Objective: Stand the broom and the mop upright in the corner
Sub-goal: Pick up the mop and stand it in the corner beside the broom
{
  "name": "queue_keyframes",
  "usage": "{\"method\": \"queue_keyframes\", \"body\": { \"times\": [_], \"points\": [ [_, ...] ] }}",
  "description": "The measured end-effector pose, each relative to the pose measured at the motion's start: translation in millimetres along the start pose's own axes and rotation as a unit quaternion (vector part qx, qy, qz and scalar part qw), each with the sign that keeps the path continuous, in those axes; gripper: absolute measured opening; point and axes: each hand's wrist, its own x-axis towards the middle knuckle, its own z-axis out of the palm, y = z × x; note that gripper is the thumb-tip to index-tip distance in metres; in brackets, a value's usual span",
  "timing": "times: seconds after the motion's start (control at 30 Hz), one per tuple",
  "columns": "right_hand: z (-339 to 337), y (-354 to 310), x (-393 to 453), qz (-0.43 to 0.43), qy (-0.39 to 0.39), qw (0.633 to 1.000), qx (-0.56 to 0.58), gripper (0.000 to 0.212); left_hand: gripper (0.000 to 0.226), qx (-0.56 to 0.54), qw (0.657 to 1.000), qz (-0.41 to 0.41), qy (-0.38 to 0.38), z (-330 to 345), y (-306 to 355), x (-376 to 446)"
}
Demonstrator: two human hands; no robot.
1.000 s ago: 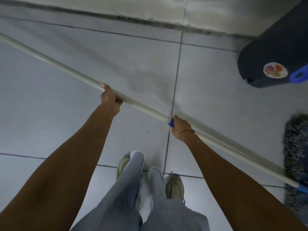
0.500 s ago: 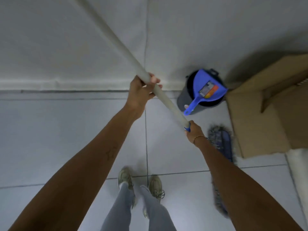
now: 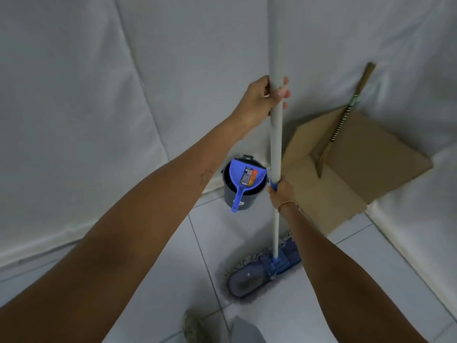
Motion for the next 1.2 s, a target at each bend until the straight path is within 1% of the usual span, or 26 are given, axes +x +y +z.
{"method": "queue_keyframes", "body": {
  "times": [0.07, 0.2, 0.3, 0.4, 0.47, 0.5, 0.57, 0.63, 0.8, 1.0, 1.13, 1.2],
  "points": [
    [-18.0, -0.8, -2.3, 0.002, 0.017, 1.000, 0.017, 0.033, 0.030, 0.026, 0.999, 0.009, -0.028, 25.6, 9.5, 9.5],
    [-60.3, 6.1, 1.3, 0.017, 0.046, 0.997, 0.065, 0.028, 0.031, 0.079, 0.993, 0.033, -0.076, 86.7, 23.1, 31.6],
    [-94.2, 19.6, 18.6, 0.022, 0.060, 0.994, 0.085, 0.027, 0.032, 0.114, 0.988, 0.046, -0.092, 130.9, 31.9, 53.5],
    [-125.4, 33.7, 42.5, 0.024, 0.067, 0.991, 0.117, 0.021, 0.031, 0.124, 0.986, 0.058, -0.091, 168.7, 34.9, 77.3],
    [-150.9, 43.0, 60.7, 0.017, 0.067, 0.988, 0.141, 0.012, 0.031, 0.124, 0.987, 0.067, -0.071, 194.2, 33.8, 98.4],
    [-163.6, 47.8, 69.2, 0.017, 0.062, 0.986, 0.153, 0.012, 0.031, 0.124, 0.988, 0.068, -0.059, 204.7, 32.3, 109.0],
    [-188.5, 57.1, 86.8, 0.018, 0.043, 0.984, 0.169, 0.020, 0.031, 0.120, 0.989, 0.073, -0.047, 223.8, 28.0, 132.2],
    [-211.8, 71.0, 107.6, 0.015, 0.038, 0.986, 0.159, 0.025, 0.031, 0.117, 0.989, 0.076, -0.045, 247.0, 19.1, 153.2],
    [-247.2, 90.5, 155.6, 0.013, 0.041, 0.988, 0.150, 0.023, 0.030, 0.113, 0.991, 0.072, -0.010, 276.8, 4.1, 195.1],
    [-271.7, 103.5, 223.4, 0.004, 0.028, 0.995, 0.097, 0.025, 0.029, 0.123, 0.989, 0.079, 0.006, 291.8, -8.5, 248.2],
    [-287.4, 105.0, 270.8, -0.009, 0.010, 0.996, 0.088, 0.021, 0.028, 0.105, 0.992, 0.064, -0.005, 294.7, -23.0, 297.9],
    [-293.6, 106.7, 294.2, -0.009, 0.007, 0.996, 0.086, 0.028, 0.029, 0.096, 0.994, 0.052, -0.024, 296.0, -30.6, 320.1]
  ]
}}
